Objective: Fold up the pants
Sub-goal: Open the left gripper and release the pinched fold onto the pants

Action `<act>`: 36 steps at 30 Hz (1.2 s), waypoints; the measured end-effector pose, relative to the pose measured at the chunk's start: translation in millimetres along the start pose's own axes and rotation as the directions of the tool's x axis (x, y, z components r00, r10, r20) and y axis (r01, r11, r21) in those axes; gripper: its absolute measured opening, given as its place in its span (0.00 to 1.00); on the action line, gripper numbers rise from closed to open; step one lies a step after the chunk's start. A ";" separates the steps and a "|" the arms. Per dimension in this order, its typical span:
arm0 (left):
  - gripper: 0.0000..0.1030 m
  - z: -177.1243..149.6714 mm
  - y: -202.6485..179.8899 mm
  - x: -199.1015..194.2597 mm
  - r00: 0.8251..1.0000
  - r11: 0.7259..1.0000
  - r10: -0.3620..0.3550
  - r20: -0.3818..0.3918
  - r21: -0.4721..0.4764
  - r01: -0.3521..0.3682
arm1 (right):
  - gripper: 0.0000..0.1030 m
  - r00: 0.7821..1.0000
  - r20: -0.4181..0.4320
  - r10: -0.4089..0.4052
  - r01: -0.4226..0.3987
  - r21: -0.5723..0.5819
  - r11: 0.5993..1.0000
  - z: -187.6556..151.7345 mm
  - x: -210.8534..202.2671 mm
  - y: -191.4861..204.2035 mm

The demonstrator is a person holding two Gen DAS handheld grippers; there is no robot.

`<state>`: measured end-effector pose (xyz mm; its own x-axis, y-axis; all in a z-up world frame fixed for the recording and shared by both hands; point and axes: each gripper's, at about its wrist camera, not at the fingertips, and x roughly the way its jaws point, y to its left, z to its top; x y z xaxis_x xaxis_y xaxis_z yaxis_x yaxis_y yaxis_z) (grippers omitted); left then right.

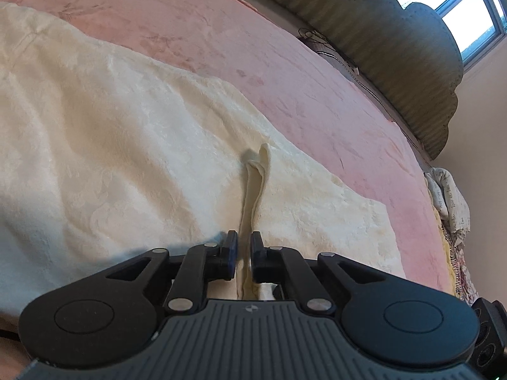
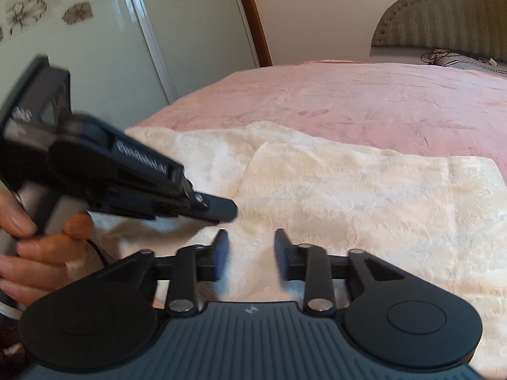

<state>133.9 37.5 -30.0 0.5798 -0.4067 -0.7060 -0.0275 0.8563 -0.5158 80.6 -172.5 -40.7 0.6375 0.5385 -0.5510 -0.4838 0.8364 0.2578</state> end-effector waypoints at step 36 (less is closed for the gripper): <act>0.48 1.9 -56.7 0.9 0.934 0.866 0.251 0.254 0.373 -0.334 | 0.89 0.953 0.141 -0.267 0.283 -0.106 0.953 14.5 -29.8 -4.2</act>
<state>137.5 -10.8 -0.4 0.7416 -0.0841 -0.6655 0.0865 0.9958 -0.0295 72.3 -190.6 -13.8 0.8213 0.3045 -0.4824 -0.3446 0.9387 0.0057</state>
